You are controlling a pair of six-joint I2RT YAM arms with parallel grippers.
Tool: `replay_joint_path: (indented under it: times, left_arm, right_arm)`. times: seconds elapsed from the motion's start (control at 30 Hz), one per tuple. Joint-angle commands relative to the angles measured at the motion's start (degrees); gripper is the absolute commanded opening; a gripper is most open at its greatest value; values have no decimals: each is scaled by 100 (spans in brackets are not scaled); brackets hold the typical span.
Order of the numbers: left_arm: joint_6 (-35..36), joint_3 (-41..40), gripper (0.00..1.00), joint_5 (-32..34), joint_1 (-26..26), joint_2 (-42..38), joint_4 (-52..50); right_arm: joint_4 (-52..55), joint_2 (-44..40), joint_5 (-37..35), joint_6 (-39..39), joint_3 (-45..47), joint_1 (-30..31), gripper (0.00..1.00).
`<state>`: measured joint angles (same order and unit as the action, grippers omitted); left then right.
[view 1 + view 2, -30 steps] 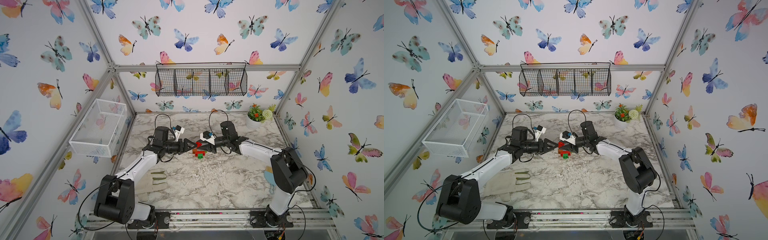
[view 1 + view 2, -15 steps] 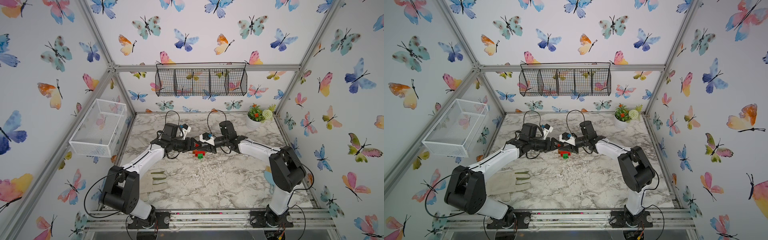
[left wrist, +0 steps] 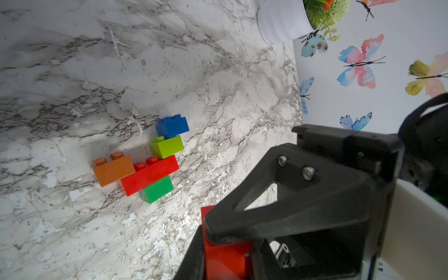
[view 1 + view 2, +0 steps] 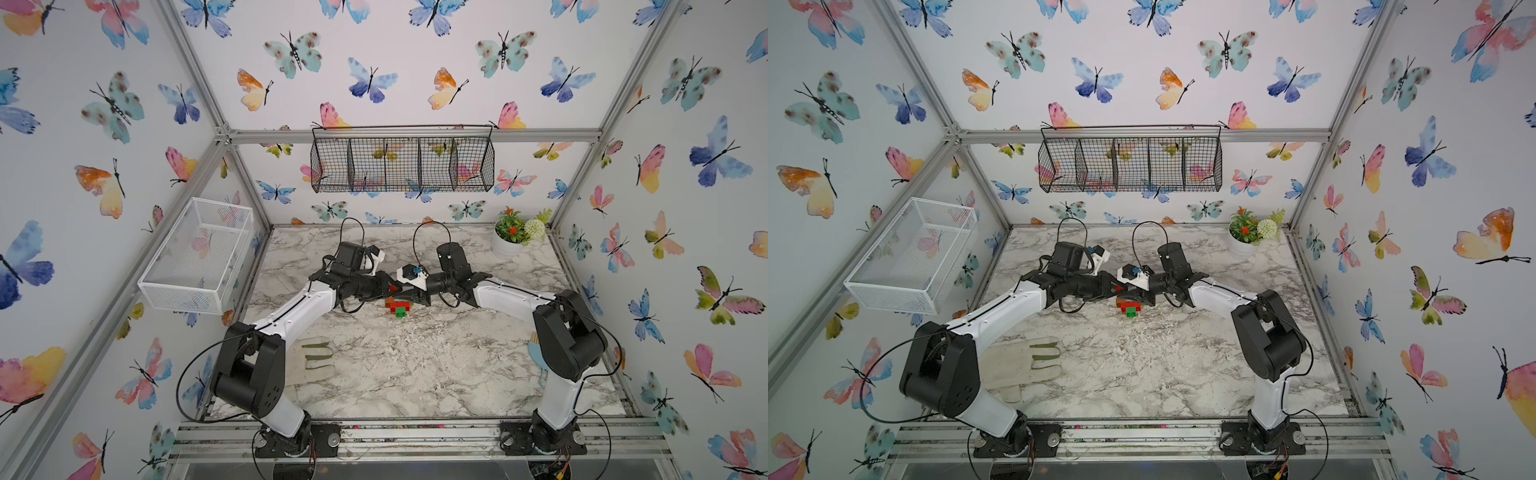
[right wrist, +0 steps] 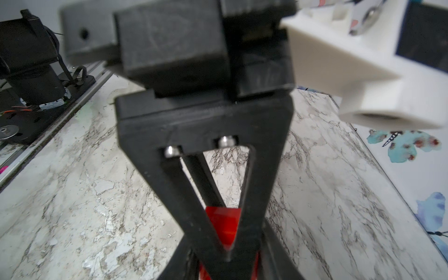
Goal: Assemble the letter v with lego
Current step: Adjust the lego brick at the center of the board, then move the lego brick at the center of the board.
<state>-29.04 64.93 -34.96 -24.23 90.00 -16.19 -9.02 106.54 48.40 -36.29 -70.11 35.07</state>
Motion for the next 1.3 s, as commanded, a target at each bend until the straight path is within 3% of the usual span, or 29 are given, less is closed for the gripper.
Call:
replay_joint_path:
  times: [0.0,0.07,0.2,0.37,0.53,0.7,0.9,1.07,1.27]
  left_arm:
    - [-278,64,16,524,78,60,-333]
    - [-652,34,17,952,232,116,-342]
    - [-1909,-61,18,1930,378,323,105]
    - [-2750,530,18,2926,360,1105,302]
    - [-3246,888,20,3152,316,1837,353]
    - [-3430,962,23,3264,237,2270,386]
    - [-3324,1113,33,3033,218,2652,423]
    - [-3125,1231,53,2891,217,2794,381]
    - [-2621,1455,69,2872,268,2685,105]
  right_arm:
    - [-223,-193,-324,284,102,-26,42]
    - [-221,-327,-581,321,266,-26,50]
    - [-428,-578,-824,294,781,-44,57]
    - [-406,-920,-1291,614,1095,-70,59]
    - [-421,-1371,-1756,663,1531,-79,59]
    - [-241,-1530,-2092,499,1679,-95,60]
    - [-193,-1560,-1949,465,1676,-114,59]
    - [-102,-1496,-1990,439,1671,-132,58]
    - [-74,-1556,-2072,429,1709,-173,58]
